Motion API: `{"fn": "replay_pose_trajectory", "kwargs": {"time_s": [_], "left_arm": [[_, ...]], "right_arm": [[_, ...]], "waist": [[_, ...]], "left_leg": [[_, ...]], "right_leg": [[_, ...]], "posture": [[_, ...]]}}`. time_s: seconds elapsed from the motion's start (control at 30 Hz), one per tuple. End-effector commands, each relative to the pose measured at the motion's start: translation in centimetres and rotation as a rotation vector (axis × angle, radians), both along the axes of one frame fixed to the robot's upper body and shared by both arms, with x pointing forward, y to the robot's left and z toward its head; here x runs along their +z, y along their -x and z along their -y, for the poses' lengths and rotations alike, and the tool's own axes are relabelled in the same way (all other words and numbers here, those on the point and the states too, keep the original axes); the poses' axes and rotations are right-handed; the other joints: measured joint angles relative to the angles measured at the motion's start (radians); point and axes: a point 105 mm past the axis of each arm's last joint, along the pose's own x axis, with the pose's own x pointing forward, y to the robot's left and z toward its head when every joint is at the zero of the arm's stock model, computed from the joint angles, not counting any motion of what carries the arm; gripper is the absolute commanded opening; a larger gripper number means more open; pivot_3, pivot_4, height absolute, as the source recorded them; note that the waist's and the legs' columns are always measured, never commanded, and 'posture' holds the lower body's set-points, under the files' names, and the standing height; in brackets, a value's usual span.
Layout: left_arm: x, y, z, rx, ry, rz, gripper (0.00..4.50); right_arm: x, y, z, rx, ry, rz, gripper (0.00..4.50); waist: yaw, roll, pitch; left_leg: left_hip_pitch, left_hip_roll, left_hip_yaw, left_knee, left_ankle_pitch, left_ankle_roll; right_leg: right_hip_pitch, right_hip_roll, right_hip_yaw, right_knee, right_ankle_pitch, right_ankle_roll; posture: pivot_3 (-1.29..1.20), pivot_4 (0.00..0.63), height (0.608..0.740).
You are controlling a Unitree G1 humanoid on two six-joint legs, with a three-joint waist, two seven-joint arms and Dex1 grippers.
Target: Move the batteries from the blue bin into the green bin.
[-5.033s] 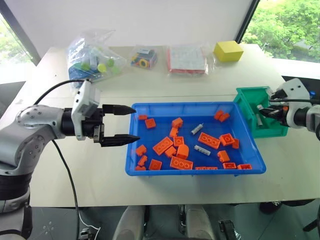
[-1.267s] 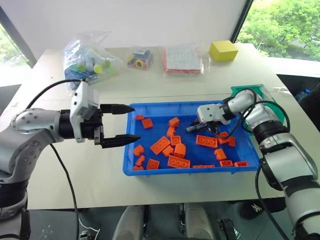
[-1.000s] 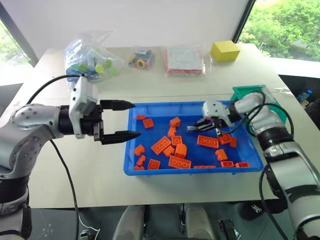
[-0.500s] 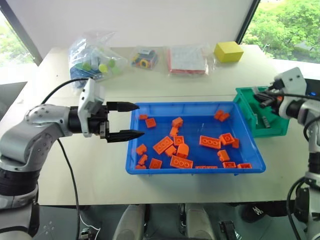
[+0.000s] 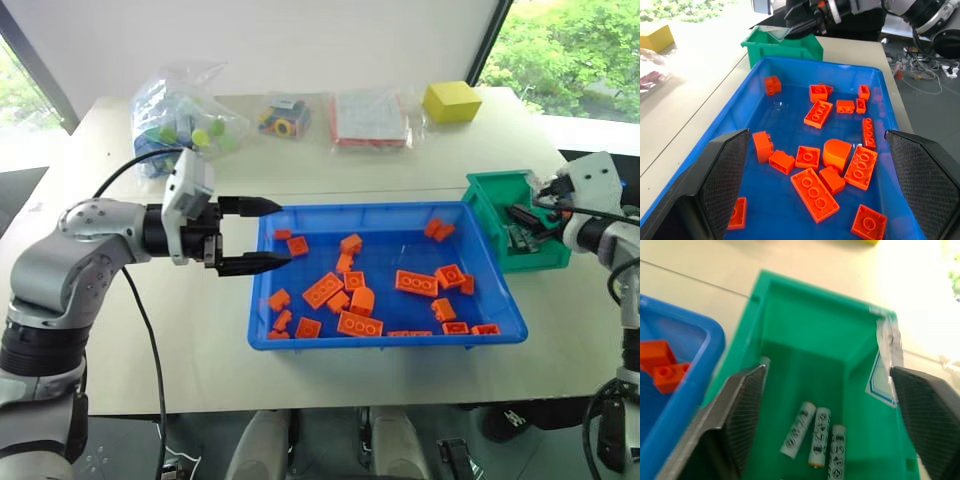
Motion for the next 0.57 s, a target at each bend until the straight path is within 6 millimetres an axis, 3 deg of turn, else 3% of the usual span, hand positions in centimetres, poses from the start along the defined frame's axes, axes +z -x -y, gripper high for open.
{"fn": "replay_pose_trajectory", "kwargs": {"time_s": [0.03,0.13,0.23,0.4,0.57], "left_arm": [[0.5,0.2,-1.0,0.025,-0.005,0.029,4.50],[0.6,0.3,-2.0,0.063,-0.012,0.023,4.50],[0.7,0.3,-3.3,0.103,-0.025,0.018,4.50],[0.8,0.3,-4.8,0.157,-0.034,0.007,4.50],[0.4,0.0,-6.0,0.196,-0.043,-0.002,4.50]], "right_arm": [[3.8,3.8,-2.9,0.280,0.016,0.051,3.98],[4.0,7.3,-3.3,0.424,-0.001,-0.047,3.98],[3.8,9.4,-2.2,0.440,-0.043,-0.126,3.98],[1.7,11.5,-0.1,0.409,-0.075,-0.230,3.98],[0.7,11.9,0.6,0.377,-0.080,-0.251,3.98]], "waist": [[0.005,0.000,0.000],[0.014,-0.001,0.000],[0.014,-0.001,0.000],[0.015,-0.001,0.000],[0.012,-0.001,-0.001]], "left_leg": [[0.000,0.000,0.000,0.000,0.000,0.000],[0.000,0.000,0.000,0.000,-0.001,0.001],[0.000,0.001,0.000,0.001,-0.001,0.001],[0.000,0.001,0.000,0.001,-0.001,0.001],[0.000,0.001,0.000,0.001,-0.001,0.001]], "right_leg": [[0.000,0.000,0.000,0.000,0.000,0.000],[0.001,0.000,0.000,-0.002,0.000,0.000],[0.003,0.000,-0.001,-0.005,0.000,0.000],[0.003,0.000,-0.001,-0.006,0.000,0.000],[0.003,-0.001,-0.001,-0.006,0.000,0.000]], "posture": [[0.00,0.150,0.692],[0.00,0.150,0.692],[0.00,0.150,0.692],[0.00,0.150,0.692],[0.00,0.150,0.692]]}}
